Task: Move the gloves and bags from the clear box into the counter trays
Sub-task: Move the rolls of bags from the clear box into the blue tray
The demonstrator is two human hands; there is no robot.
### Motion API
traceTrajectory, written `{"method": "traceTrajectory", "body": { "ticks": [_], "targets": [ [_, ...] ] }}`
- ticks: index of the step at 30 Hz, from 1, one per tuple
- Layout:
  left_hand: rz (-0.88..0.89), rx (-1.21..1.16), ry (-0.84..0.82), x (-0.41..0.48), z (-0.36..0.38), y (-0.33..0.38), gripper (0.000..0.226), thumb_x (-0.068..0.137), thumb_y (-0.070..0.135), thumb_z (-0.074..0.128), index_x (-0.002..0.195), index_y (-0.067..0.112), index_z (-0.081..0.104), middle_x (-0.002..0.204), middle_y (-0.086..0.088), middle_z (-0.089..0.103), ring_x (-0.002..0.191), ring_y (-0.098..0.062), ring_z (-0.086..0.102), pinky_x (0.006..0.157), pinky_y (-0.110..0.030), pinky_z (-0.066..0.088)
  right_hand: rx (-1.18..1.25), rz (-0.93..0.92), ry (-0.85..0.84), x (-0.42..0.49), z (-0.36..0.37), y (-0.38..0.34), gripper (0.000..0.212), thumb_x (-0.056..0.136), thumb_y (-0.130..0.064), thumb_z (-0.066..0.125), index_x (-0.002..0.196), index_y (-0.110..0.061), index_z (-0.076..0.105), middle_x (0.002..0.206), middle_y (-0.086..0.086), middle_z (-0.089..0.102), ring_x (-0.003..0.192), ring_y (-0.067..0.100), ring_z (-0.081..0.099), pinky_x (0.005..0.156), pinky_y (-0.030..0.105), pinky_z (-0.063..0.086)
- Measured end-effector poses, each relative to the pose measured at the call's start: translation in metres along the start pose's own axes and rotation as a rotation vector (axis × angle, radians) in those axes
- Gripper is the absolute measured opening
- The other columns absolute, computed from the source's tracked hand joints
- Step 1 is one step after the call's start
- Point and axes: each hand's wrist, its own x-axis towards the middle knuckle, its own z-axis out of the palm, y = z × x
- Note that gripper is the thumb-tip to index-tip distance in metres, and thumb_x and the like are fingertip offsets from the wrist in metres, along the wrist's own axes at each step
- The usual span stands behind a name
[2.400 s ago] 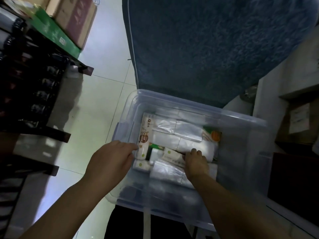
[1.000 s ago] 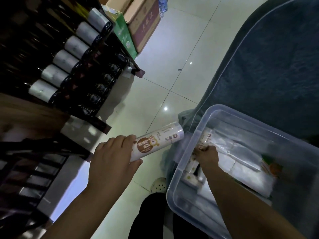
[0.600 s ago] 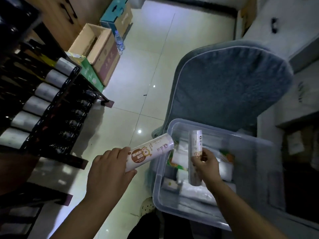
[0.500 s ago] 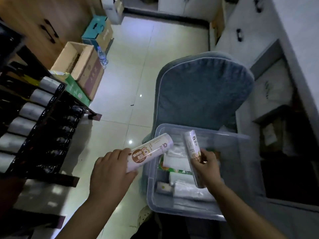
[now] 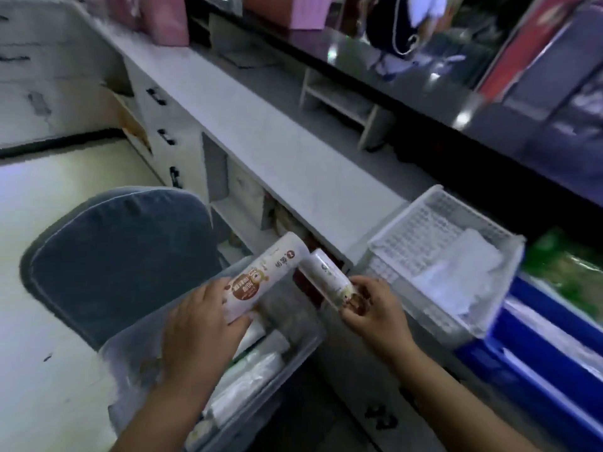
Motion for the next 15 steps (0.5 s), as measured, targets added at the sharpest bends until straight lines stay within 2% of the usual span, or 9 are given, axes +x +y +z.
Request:
{"method": "traceTrajectory", "body": {
  "ticks": [2,5,7,11,15],
  "targets": [
    [0.090,-0.010,-0.046,0.004,0.013,0.034,0.054,0.065,0.037,0.078,0.113,0.025,0.056,0.097,0.002,0.063,0.085,-0.022,0.056,0.068,-0.037,0.046,0.018,0.090,0.066,-0.015,-0.036,0.019,0.046,0.067,-0.023,0.078,0.103,-0.032,0.051,0.093,-0.018,0.051,0.081,0.001,0.056,0.062,0.017,0.048],
    [0.220,0.002,-0.088,0.004,0.035,0.083,0.051,0.065,0.035,0.078,0.109,0.023,0.056,0.095,0.002,0.063,0.084,-0.023,0.057,0.066,-0.036,0.045,-0.029,0.190,0.186,-0.042,-0.089,0.051,0.046,0.066,-0.026,0.078,0.101,-0.035,0.049,0.091,-0.021,0.052,0.079,-0.004,0.056,0.055,0.011,0.042],
    [0.278,0.004,-0.111,0.003,0.050,0.110,0.049,0.064,0.034,0.079,0.106,0.023,0.057,0.092,0.001,0.063,0.082,-0.023,0.056,0.064,-0.034,0.041,-0.072,0.226,0.239,-0.057,-0.122,0.071,0.046,0.065,-0.027,0.077,0.102,-0.035,0.051,0.091,-0.018,0.056,0.078,-0.002,0.058,0.057,0.013,0.044],
    [0.346,0.026,-0.162,-0.003,0.081,0.166,0.051,0.061,0.035,0.081,0.106,0.022,0.059,0.091,0.001,0.064,0.081,-0.024,0.057,0.065,-0.035,0.041,-0.172,0.292,0.347,-0.082,-0.191,0.124,0.041,0.064,-0.022,0.078,0.098,-0.031,0.058,0.091,-0.011,0.061,0.080,0.011,0.060,0.065,0.034,0.052],
    [0.388,0.026,-0.192,-0.015,0.109,0.213,0.055,0.057,0.032,0.084,0.105,0.019,0.060,0.090,-0.002,0.065,0.082,-0.027,0.060,0.069,-0.040,0.048,-0.305,0.384,0.298,-0.098,-0.239,0.188,0.042,0.067,-0.022,0.077,0.107,-0.022,0.062,0.100,-0.005,0.062,0.088,0.015,0.059,0.068,0.033,0.051]
  ]
}}
